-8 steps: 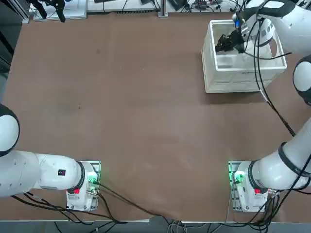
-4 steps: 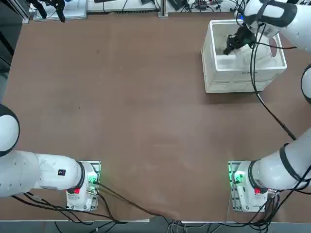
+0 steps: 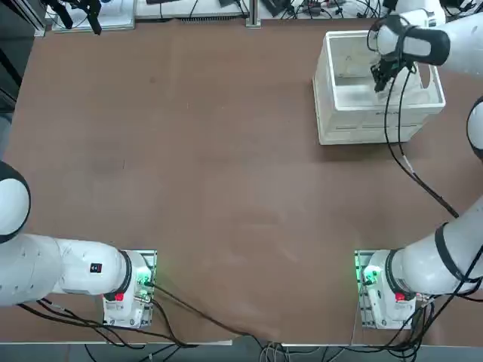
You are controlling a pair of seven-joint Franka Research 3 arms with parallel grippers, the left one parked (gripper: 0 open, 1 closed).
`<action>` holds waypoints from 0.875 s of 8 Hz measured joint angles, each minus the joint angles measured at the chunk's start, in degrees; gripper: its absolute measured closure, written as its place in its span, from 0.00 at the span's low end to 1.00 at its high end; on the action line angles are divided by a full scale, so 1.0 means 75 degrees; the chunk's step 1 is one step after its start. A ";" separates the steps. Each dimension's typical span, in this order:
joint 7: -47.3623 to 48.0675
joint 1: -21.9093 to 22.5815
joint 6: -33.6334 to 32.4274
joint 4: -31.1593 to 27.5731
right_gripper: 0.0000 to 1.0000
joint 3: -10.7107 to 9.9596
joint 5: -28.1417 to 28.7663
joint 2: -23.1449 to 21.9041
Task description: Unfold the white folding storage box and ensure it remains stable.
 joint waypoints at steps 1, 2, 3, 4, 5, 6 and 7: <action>0.0152 -0.0001 -0.0058 0.0011 0.99 -0.0064 -0.0659 0.0143; 0.0185 -0.0002 -0.0137 0.0028 0.99 -0.0163 -0.1219 0.0279; 0.0254 -0.0006 -0.0157 0.0034 0.99 -0.0277 -0.1714 0.0454; 0.0461 -0.0011 -0.0167 0.0038 0.99 -0.0396 -0.2188 0.0670; 0.0691 -0.0017 -0.0168 0.0040 0.99 -0.0454 -0.2608 0.0909; 0.0872 -0.0018 -0.0167 0.0048 0.99 -0.0457 -0.2970 0.1137; 0.0986 -0.0017 -0.0167 0.0069 0.99 -0.0457 -0.3269 0.1333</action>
